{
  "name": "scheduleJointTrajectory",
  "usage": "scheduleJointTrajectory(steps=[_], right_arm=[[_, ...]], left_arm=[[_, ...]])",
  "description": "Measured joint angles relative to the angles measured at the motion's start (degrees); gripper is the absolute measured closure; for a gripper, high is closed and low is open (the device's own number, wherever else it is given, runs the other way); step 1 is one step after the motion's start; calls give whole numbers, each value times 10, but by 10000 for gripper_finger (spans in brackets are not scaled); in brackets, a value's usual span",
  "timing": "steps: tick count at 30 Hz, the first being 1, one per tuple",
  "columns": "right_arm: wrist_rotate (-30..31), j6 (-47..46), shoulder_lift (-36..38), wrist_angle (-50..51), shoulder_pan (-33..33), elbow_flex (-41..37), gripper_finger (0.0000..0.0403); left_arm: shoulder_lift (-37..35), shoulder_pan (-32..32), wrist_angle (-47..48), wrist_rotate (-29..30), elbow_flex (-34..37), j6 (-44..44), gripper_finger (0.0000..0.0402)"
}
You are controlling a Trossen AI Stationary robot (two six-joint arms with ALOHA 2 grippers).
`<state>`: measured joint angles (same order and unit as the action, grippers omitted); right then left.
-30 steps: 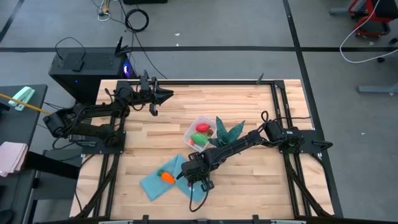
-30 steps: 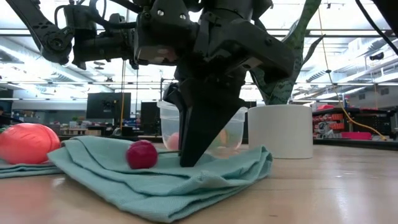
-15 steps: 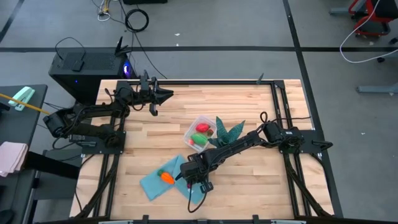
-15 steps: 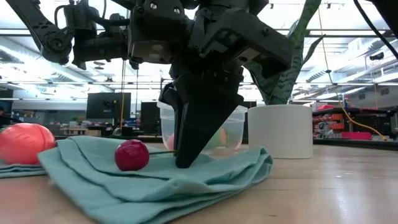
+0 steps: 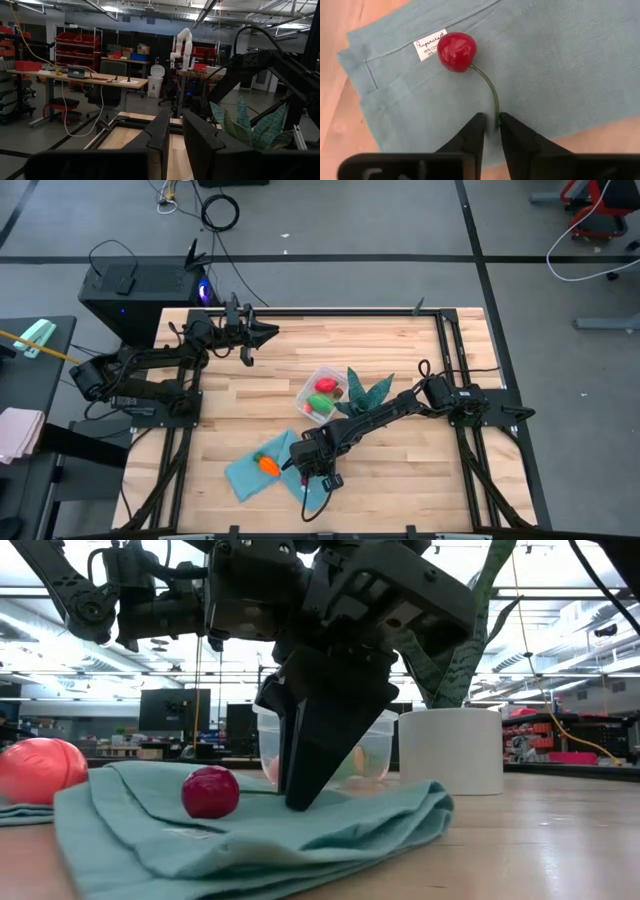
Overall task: Pick and placing Produce into tupperware
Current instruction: Put the cherry into the container
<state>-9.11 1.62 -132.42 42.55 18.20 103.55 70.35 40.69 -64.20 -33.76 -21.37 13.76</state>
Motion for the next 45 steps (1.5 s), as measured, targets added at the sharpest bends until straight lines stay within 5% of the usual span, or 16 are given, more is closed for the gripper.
scheduleJointTrajectory(steps=[18,27,34,45], right_arm=[[-8,-15,2,0,-1,0,325],[-6,-17,2,-1,-2,1,393],[2,-19,2,0,-2,1,399],[48,-16,2,106,-2,116,401]], left_arm=[[0,0,0,0,0,0,344],[0,0,0,0,0,0,338],[0,0,0,0,0,0,345],[0,0,0,0,0,0,338]])
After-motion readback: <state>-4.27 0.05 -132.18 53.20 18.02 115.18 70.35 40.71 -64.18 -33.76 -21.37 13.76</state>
